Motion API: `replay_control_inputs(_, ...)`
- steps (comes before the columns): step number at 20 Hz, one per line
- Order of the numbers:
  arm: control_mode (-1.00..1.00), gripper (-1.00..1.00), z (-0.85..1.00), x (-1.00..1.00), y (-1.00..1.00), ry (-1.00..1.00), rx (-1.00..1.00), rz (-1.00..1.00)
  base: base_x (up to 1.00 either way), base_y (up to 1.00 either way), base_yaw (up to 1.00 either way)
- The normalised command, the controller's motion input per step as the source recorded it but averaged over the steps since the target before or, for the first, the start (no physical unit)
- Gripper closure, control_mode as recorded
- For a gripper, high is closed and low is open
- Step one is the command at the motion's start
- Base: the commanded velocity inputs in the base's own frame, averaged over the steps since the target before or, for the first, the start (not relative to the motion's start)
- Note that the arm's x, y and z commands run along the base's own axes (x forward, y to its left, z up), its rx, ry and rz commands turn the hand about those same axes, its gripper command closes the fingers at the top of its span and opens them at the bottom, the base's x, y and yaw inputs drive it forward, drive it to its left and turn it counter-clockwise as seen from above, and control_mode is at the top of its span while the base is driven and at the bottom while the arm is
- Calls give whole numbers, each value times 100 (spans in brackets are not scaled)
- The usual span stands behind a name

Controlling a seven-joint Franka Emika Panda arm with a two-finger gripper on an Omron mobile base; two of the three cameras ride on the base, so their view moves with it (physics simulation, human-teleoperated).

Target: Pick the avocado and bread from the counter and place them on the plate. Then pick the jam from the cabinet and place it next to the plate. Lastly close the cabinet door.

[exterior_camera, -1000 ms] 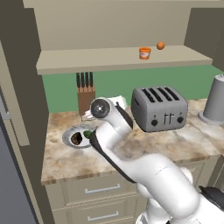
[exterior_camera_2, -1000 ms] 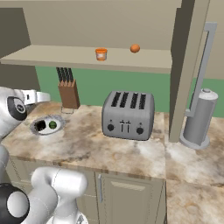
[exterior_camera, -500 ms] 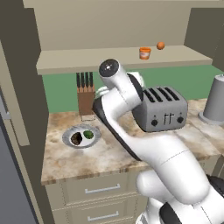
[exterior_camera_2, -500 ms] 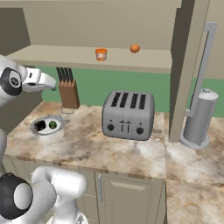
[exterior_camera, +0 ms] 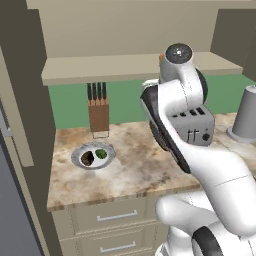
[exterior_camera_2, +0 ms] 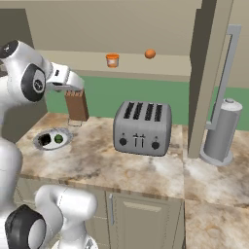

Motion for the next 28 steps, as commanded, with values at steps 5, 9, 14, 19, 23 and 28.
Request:
replay_control_inputs(5,-100,-100,22,-1,-84,-18,17,13,0,0,0)
replay_control_inputs(9,-100,-100,21,14,-62,-18,12,22,0,0,0)
replay_control_inputs(14,-100,-100,23,35,-28,-13,5,23,0,0,0)
replay_control_inputs(19,-100,-100,29,47,-2,-4,0,14,0,0,0)
replay_control_inputs(23,-100,-100,23,44,0,2,0,2,0,0,0)
replay_control_inputs(28,-100,-100,15,33,0,12,0,0,0,0,0)
